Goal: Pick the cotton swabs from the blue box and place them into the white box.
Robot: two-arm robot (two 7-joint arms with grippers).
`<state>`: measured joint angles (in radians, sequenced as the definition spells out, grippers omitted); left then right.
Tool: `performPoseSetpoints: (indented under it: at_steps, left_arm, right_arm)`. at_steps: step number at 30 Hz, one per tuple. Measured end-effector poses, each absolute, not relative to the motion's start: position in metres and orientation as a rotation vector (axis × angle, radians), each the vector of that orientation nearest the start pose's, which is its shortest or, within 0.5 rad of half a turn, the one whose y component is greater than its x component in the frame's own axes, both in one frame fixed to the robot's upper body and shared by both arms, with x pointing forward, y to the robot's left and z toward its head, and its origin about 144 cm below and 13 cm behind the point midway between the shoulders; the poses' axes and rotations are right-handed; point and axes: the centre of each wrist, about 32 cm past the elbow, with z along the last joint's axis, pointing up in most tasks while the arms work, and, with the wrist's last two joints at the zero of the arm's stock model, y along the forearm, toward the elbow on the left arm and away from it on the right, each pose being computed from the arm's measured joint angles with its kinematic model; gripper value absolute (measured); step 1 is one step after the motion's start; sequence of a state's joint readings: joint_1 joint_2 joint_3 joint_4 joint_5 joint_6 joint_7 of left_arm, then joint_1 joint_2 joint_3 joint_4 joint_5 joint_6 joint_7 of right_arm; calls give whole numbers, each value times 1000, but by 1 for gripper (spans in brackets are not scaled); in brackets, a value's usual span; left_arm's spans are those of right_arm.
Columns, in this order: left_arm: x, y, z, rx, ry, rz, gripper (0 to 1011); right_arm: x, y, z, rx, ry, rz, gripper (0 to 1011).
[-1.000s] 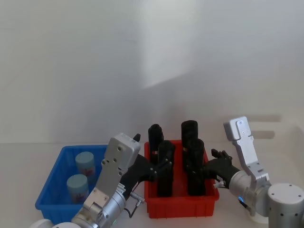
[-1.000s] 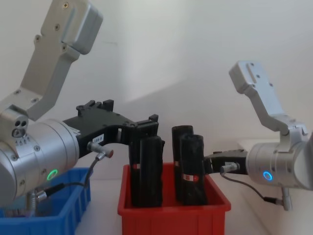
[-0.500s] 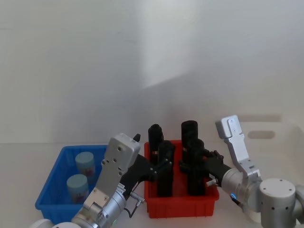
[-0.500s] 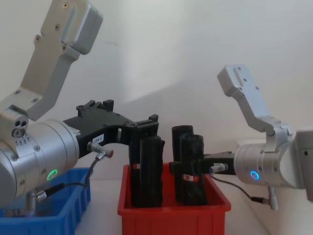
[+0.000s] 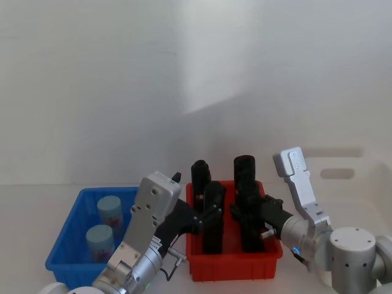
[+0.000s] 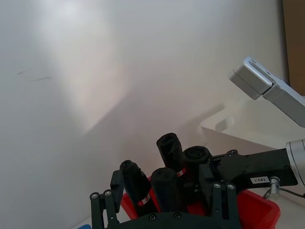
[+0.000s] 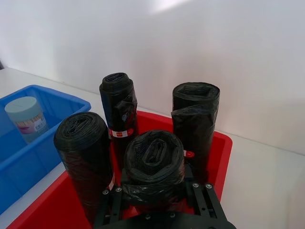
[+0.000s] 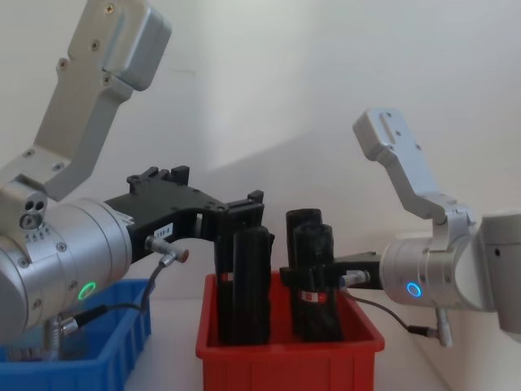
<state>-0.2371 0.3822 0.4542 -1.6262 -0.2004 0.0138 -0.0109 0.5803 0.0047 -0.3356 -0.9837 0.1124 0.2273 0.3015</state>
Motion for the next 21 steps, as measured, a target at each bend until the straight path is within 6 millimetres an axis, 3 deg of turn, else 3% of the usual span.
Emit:
performPoseSetpoints:
  at_steps: [4,8,21]
  left_arm:
    - [492,198,1204,61,-268,1124,1003]
    - [492,198,1204,61,-268,1124,1003]
    - [492,198,1204,61,-268,1124,1003]
  right_arm:
    - [604,-140,1182,-243,143,-992,543]
    - [605,-140,1182,-243,144,-990,473]
    - [605,-139,1183,-240,140,-988,403]
